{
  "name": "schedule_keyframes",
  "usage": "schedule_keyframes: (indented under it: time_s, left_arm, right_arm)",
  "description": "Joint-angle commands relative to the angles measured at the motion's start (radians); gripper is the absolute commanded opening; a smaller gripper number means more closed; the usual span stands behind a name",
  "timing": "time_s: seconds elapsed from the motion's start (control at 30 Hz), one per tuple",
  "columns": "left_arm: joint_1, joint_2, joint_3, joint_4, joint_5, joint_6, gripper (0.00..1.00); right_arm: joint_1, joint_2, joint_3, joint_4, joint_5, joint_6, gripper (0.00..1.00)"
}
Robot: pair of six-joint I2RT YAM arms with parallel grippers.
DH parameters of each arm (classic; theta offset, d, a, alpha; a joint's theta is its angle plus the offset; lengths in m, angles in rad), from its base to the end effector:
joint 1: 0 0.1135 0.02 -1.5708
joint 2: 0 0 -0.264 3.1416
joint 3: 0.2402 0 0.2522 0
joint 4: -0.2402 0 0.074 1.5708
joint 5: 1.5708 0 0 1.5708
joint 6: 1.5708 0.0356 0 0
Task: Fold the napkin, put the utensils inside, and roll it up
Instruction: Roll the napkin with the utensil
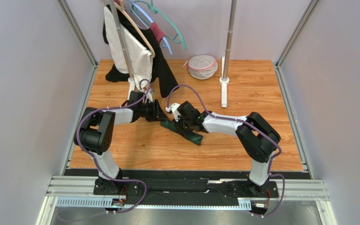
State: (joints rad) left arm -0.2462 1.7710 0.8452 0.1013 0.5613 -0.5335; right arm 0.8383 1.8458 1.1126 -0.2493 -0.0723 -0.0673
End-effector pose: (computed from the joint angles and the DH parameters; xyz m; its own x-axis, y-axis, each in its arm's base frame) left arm 0.3236 -0.1009 0.1361 -0.8963 -0.2187 -0.3858 0.1173 0.7221 -0.6818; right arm 0.2486 0.2803 0.1571 -0.5034 -0.6600 -0.5577 -0.8040 0.5942 0.0226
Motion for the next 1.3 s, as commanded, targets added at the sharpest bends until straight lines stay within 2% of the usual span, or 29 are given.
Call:
schedule_keyframes:
  time_s: [0.0,0.07,0.23,0.57,0.7,0.97,1.07,1.1,1.13,1.2,1.27]
  left_arm:
    - [0.002,-0.103,0.012,0.014,-0.076,-0.013,0.62]
    - [0.002,-0.145,0.014,0.002,-0.112,-0.011,0.7]
    - [0.004,-0.22,0.009,-0.014,-0.161,-0.019,0.72]
    - [0.004,-0.349,-0.038,-0.035,-0.155,-0.037,0.72]
    - [0.004,-0.386,-0.051,-0.049,-0.162,-0.039,0.72]
    - [0.004,-0.436,-0.057,-0.08,-0.166,-0.046,0.72]
    - [0.004,-0.472,-0.052,-0.132,-0.181,-0.042,0.73]
    - [0.004,-0.49,-0.048,-0.146,-0.182,-0.04,0.73]
    - [0.002,-0.499,-0.044,-0.158,-0.185,-0.039,0.73]
    - [0.004,-0.534,-0.043,-0.187,-0.189,-0.04,0.73]
    - [0.004,-0.561,-0.043,-0.215,-0.195,-0.042,0.75]
  right_arm:
    - [-0.065,0.064,-0.011,-0.102,-0.098,0.061,0.29]
    - [-0.102,0.066,-0.016,-0.108,-0.125,0.119,0.29]
    - [-0.157,0.044,-0.057,-0.1,-0.153,0.182,0.28]
    - [-0.24,0.018,-0.134,-0.12,0.021,0.299,0.28]
    - [-0.271,-0.002,-0.161,-0.134,0.152,0.348,0.28]
    - [-0.326,-0.019,-0.174,-0.156,0.262,0.442,0.3]
    - [-0.327,-0.022,-0.171,-0.154,0.266,0.445,0.39]
    - [-0.327,-0.026,-0.172,-0.15,0.252,0.439,0.49]
    - [-0.326,-0.033,-0.178,-0.142,0.24,0.434,0.53]
    - [-0.326,-0.066,-0.188,-0.116,0.209,0.42,0.6]
    - [-0.326,-0.111,-0.194,-0.099,0.186,0.408,0.62]
